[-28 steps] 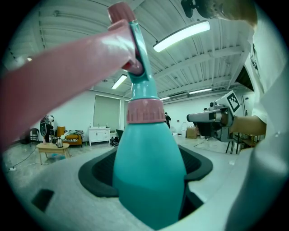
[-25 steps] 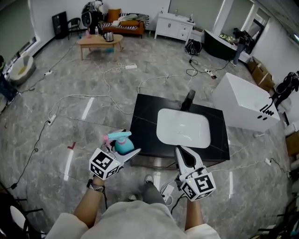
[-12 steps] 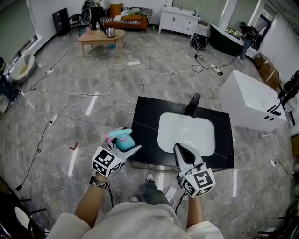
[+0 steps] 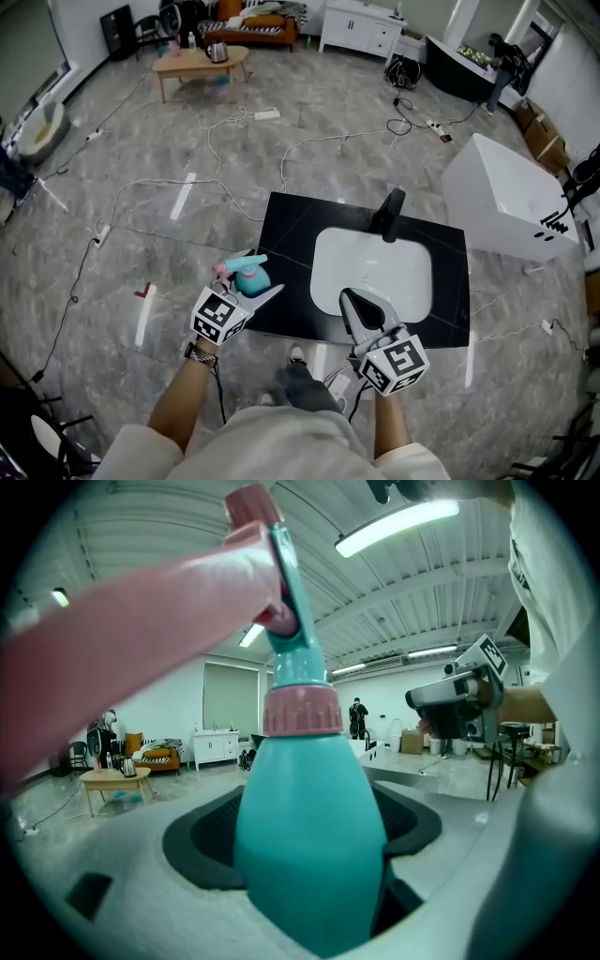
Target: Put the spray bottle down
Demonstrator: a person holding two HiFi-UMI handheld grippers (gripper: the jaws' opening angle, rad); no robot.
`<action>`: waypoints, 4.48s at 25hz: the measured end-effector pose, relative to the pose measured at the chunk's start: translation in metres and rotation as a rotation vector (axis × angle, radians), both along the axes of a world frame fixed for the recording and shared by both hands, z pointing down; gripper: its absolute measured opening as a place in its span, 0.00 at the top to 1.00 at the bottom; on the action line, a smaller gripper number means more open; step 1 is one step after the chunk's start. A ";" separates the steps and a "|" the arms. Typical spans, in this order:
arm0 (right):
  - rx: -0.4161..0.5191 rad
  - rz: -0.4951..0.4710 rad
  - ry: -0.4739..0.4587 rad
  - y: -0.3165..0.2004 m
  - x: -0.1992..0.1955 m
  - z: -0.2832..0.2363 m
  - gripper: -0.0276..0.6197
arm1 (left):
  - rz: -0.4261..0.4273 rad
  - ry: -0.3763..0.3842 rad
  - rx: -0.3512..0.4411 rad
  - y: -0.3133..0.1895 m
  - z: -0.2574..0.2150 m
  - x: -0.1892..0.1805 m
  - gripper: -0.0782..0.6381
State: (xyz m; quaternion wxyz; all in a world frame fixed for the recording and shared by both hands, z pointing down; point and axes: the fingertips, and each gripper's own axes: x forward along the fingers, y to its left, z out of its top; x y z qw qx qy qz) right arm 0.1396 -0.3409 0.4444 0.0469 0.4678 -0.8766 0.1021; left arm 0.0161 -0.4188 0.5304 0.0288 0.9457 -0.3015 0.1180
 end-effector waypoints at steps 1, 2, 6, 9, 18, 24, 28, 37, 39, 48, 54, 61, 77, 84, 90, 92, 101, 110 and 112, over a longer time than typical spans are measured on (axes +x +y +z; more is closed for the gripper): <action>0.003 0.003 -0.002 -0.004 0.002 0.000 0.95 | -0.002 0.000 0.000 -0.006 0.004 0.001 0.34; 0.003 0.005 -0.002 -0.007 0.003 0.001 0.95 | -0.006 -0.001 -0.001 -0.012 0.008 0.003 0.34; -0.010 0.031 0.012 -0.023 0.012 0.009 0.95 | -0.007 -0.016 -0.012 -0.036 0.032 0.009 0.34; -0.043 0.050 -0.016 -0.037 0.022 0.019 0.95 | 0.005 -0.026 -0.023 -0.053 0.052 0.014 0.34; -0.101 0.060 -0.033 -0.065 0.027 0.042 0.92 | 0.025 -0.003 -0.051 -0.078 0.107 0.020 0.34; -0.125 0.065 -0.024 -0.069 0.028 0.052 0.92 | 0.002 -0.023 -0.016 -0.091 0.124 0.023 0.34; -0.140 0.086 -0.004 -0.068 0.033 0.058 0.95 | -0.015 -0.026 0.009 -0.097 0.130 0.022 0.34; -0.180 0.069 -0.007 -0.070 0.030 0.072 0.94 | 0.017 -0.029 0.027 -0.096 0.141 0.025 0.33; -0.180 0.056 -0.017 -0.069 0.026 0.073 0.87 | 0.015 -0.029 0.022 -0.096 0.143 0.025 0.33; -0.180 0.077 0.019 -0.063 0.028 0.076 0.89 | 0.002 -0.012 -0.007 -0.090 0.159 0.019 0.33; -0.192 0.096 0.013 -0.057 0.033 0.079 0.90 | -0.023 0.019 -0.012 -0.086 0.162 0.019 0.31; -0.185 0.105 0.016 -0.051 0.034 0.076 0.91 | -0.052 0.049 -0.031 -0.082 0.162 0.010 0.28; -0.119 0.061 -0.013 -0.031 0.011 0.050 0.93 | -0.150 0.040 -0.032 -0.043 0.146 -0.043 0.26; -0.080 0.062 0.060 -0.003 0.000 0.037 0.95 | -0.233 -0.005 -0.037 -0.008 0.121 -0.073 0.31; -0.060 0.066 0.081 0.028 -0.015 0.023 0.95 | -0.196 0.017 -0.018 0.031 0.084 -0.082 0.42; -0.039 0.066 0.072 0.042 -0.020 0.013 0.95 | -0.184 0.031 -0.001 0.046 0.070 -0.084 0.43; 0.034 0.088 0.071 0.099 -0.037 -0.027 0.95 | -0.128 0.024 0.043 0.110 0.007 -0.092 0.61; 0.079 0.085 0.092 0.139 -0.053 -0.052 0.95 | -0.075 0.016 0.143 0.168 -0.070 -0.100 0.71; 0.091 0.084 0.099 0.143 -0.056 -0.057 0.95 | -0.078 0.039 0.153 0.178 -0.085 -0.102 0.75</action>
